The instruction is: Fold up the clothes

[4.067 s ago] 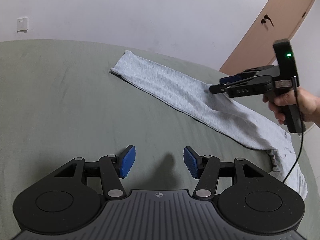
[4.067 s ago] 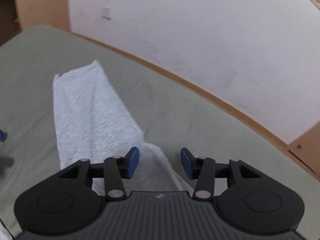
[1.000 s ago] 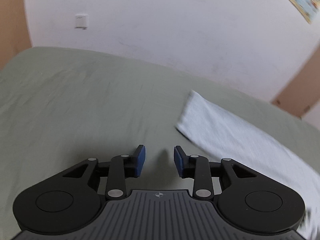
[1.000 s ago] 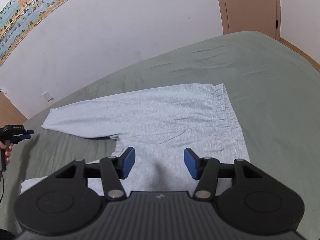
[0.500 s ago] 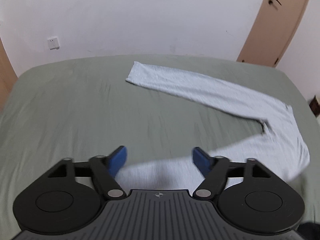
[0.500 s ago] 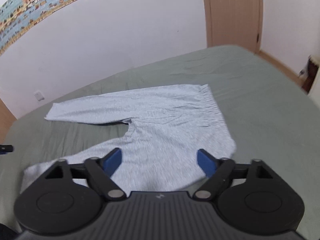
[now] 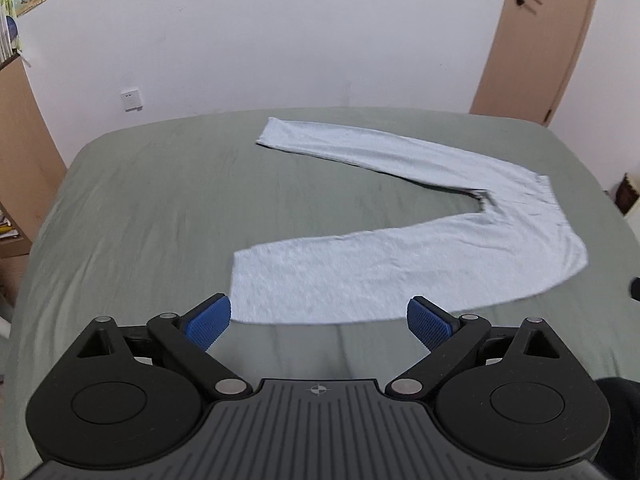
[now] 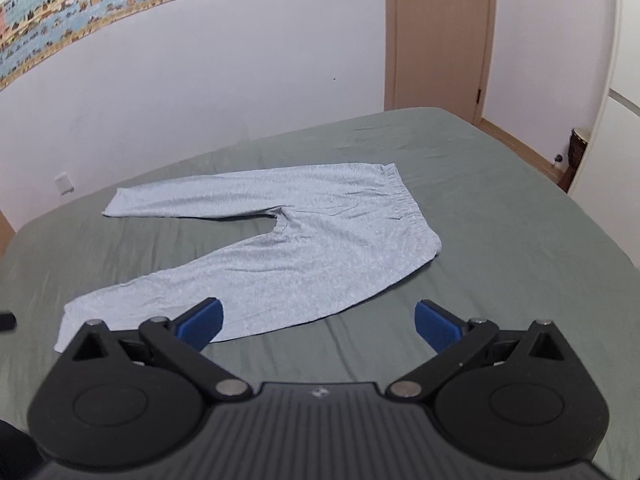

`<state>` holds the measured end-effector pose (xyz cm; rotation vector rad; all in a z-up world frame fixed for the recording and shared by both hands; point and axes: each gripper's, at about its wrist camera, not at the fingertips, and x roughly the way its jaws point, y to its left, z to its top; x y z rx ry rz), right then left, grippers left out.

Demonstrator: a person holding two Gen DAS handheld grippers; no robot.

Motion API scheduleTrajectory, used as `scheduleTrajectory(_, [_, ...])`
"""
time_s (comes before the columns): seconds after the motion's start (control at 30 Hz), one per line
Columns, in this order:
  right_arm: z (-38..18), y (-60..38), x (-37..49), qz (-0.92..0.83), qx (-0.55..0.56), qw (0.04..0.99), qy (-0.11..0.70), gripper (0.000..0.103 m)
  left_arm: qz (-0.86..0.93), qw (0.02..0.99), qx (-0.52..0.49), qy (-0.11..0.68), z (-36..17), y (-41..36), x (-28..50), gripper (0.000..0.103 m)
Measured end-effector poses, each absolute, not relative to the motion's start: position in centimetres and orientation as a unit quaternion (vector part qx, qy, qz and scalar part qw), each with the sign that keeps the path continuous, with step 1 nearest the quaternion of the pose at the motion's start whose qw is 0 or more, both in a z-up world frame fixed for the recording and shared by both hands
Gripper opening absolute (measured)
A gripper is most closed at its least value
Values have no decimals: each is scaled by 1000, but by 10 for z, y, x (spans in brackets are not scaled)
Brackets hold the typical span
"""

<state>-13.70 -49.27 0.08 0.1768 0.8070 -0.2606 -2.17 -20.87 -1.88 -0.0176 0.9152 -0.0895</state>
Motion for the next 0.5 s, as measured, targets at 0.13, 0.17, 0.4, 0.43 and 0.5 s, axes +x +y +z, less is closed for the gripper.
scheduleTrajectory(0.13, [9,-478,-147,-113,89,911,387,103,-51,896,-3,441,-13,-217,-38,98])
scheduleTrajectory(0.17, [11,-477,-149,-115,90,911,386,103,-52,897,1,439,-11,-219,-40,98])
scheduleTrajectory(0.4, [21,-472,-158,-121,94,915,374,103,-56,908,1,415,5,-227,-53,98])
scheduleTrajectory(0.43, [22,-473,-158,-122,93,915,372,103,-56,909,0,414,7,-228,-54,98])
scheduleTrajectory(0.5, [22,-474,-159,-122,93,916,370,103,-56,909,-1,413,7,-228,-56,98])
